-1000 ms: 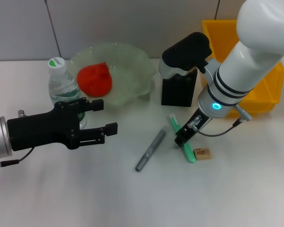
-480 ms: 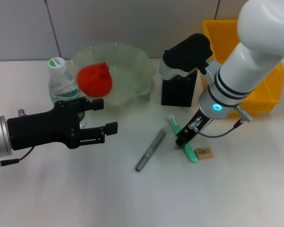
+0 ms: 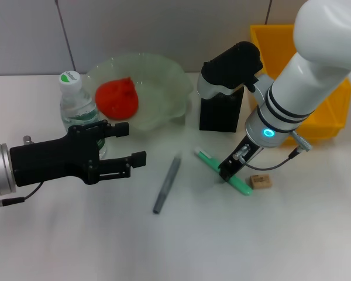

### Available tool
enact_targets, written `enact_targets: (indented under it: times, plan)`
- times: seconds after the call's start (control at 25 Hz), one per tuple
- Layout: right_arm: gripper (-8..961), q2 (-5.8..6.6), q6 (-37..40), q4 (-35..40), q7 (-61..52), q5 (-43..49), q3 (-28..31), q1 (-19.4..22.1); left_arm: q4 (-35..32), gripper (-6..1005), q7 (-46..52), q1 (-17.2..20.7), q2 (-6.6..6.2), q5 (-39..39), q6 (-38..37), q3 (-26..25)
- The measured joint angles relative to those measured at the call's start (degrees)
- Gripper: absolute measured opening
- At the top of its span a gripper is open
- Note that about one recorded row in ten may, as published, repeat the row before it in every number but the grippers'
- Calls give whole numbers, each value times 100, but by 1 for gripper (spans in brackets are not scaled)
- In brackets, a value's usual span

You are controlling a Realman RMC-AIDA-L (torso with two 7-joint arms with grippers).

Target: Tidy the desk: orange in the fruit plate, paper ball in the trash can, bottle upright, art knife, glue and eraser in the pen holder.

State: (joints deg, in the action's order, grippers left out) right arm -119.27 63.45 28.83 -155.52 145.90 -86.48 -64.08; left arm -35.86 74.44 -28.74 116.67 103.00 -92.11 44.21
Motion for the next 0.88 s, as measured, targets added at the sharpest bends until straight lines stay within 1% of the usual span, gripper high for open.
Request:
enact_targets:
  times: [0.64,0.84,0.88]
  plan:
    - [172,0,-2,-11,2,1,-3,28,0,772,7,0,5,1,0,1]
    - [175,-1,54,242,8,6,7,182,0,771,24,0,-7,0,0,0]
    - [176,0,114,458,8,8,12,296,0,771,24,0,-7,0,0,0]
